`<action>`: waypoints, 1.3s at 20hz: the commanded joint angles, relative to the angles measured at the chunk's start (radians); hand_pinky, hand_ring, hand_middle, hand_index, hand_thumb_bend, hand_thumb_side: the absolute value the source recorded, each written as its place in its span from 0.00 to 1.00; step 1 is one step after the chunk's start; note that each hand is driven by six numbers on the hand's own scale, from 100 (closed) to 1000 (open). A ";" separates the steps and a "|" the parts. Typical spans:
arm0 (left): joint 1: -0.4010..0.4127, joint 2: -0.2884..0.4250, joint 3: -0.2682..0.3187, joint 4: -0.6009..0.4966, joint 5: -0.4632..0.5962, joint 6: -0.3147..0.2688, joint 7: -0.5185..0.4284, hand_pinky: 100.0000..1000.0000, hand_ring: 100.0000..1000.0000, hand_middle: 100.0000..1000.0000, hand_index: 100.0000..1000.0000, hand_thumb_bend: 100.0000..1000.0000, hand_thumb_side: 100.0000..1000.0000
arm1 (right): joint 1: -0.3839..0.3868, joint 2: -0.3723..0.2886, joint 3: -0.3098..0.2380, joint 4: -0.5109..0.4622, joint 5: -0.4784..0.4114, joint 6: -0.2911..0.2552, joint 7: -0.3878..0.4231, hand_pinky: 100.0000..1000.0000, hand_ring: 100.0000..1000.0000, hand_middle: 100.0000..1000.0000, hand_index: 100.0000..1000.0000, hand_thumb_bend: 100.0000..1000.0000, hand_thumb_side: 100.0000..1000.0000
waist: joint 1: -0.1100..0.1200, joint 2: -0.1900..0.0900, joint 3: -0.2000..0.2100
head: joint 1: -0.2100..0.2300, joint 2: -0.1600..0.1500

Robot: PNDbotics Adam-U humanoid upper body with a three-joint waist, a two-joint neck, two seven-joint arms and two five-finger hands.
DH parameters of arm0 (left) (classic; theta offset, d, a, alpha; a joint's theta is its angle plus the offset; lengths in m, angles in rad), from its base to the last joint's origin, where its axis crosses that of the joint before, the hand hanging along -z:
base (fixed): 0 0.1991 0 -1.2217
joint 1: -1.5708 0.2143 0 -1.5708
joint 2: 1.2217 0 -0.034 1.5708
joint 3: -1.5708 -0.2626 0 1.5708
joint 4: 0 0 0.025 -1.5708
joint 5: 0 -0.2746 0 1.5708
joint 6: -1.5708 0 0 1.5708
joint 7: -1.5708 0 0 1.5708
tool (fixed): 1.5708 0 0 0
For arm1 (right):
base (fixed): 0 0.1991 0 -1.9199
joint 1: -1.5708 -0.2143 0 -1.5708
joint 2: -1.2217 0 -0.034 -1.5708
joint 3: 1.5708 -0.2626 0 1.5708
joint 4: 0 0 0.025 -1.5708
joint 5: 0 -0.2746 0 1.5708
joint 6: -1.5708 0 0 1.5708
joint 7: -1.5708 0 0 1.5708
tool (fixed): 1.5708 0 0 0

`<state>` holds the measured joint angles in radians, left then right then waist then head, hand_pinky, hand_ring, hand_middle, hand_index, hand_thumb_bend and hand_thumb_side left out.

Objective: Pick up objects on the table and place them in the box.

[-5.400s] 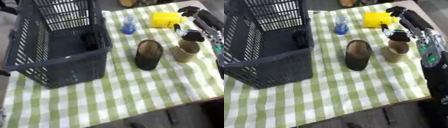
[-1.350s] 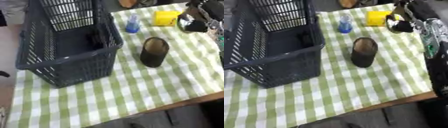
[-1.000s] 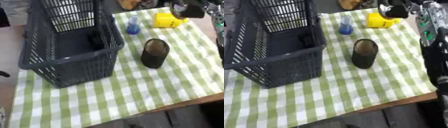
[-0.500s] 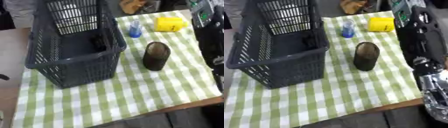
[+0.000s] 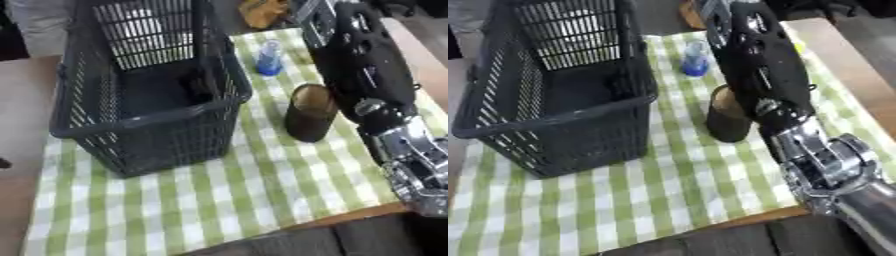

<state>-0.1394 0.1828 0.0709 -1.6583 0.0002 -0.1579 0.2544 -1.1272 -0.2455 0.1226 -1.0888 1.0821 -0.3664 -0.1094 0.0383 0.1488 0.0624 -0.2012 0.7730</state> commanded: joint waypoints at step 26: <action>-0.008 0.011 -0.002 -0.002 0.000 0.000 -0.004 0.29 0.80 0.71 0.73 0.38 0.91 | -0.023 0.036 0.153 -0.029 -0.500 -0.484 0.588 1.00 1.00 1.00 1.00 0.00 0.55 | -0.018 -0.023 -0.008 | -0.006 -0.003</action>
<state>-0.1394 0.1828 0.0653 -1.6468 0.0003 -0.1560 0.2491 -1.1340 -0.1903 0.2900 -1.0925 0.5972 -0.7510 0.3703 0.0345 0.1488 0.0552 -0.2097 0.7730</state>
